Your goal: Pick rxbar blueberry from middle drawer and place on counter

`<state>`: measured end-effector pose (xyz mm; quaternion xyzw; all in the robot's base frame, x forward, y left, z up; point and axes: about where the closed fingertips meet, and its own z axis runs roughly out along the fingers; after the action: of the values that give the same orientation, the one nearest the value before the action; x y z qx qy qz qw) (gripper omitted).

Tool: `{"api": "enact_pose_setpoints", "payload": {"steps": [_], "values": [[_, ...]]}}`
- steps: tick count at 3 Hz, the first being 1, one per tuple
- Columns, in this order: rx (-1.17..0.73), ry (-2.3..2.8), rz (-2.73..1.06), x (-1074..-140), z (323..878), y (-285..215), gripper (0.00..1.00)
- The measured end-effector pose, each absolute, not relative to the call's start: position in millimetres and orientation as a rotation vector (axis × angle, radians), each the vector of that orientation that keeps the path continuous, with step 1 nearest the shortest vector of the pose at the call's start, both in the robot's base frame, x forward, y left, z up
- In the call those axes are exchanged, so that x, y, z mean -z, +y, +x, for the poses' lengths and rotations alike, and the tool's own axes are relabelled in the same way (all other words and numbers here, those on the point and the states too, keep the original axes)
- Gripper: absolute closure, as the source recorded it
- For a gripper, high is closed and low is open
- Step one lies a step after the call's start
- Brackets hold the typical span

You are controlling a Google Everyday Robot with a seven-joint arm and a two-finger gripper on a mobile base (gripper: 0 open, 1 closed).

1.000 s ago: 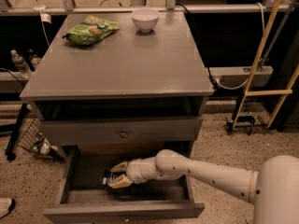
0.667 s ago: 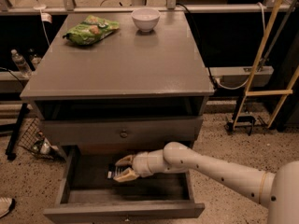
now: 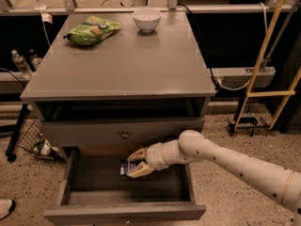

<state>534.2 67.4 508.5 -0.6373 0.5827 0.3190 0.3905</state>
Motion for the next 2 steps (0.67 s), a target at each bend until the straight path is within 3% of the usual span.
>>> {"api": "enact_pose_setpoints", "payload": {"steps": [2], "values": [[-0.74,1.544,-1.671,-541.8,533.5,18.0,1.0]]}}
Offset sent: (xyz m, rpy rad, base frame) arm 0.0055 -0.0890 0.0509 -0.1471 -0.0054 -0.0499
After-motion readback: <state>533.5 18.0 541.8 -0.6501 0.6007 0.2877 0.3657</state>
